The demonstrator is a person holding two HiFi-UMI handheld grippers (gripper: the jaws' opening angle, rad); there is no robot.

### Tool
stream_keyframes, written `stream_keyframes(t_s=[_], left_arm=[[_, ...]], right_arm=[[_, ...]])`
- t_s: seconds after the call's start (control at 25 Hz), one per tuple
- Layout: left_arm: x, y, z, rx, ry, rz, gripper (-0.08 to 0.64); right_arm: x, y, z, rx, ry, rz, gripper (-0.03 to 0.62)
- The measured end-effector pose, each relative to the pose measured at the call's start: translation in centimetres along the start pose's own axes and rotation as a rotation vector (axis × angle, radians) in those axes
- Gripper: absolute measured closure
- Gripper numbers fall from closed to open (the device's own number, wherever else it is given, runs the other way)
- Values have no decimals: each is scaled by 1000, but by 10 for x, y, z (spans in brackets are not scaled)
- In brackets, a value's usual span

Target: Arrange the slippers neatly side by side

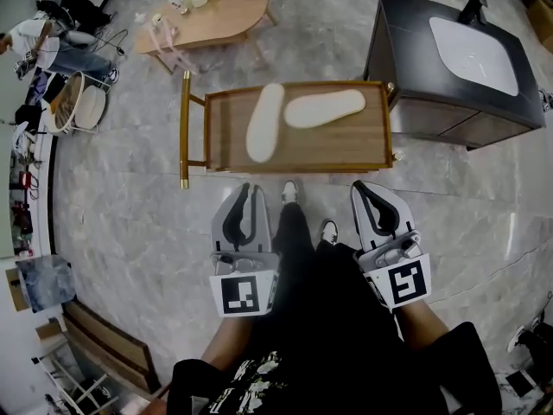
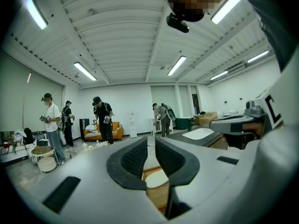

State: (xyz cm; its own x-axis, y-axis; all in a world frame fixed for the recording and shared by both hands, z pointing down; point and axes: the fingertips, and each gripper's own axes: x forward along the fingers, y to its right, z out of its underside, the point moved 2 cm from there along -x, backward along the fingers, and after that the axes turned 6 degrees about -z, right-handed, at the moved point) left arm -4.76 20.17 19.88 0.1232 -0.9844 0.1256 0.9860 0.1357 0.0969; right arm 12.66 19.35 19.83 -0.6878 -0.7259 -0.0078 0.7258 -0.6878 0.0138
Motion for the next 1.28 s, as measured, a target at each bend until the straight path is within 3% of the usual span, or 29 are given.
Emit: stream_keyframes(t_s=[0.08, 0.4, 0.72, 1.0, 1.28], left_arm=[[6, -3, 3, 0, -13, 5, 488], [30, -14, 14, 9, -70, -4, 499], [57, -41, 25, 24, -127, -19, 509], [89, -64, 23, 11, -86, 6, 552], [135, -81, 24, -27, -75, 90, 555]], right_arm=[[3, 1, 3, 2, -11, 4, 598], [21, 16, 8, -7, -10, 64, 598], [63, 34, 15, -3, -22, 63, 598], [99, 31, 15, 12, -31, 80, 598], [130, 37, 13, -14, -61, 155, 598]])
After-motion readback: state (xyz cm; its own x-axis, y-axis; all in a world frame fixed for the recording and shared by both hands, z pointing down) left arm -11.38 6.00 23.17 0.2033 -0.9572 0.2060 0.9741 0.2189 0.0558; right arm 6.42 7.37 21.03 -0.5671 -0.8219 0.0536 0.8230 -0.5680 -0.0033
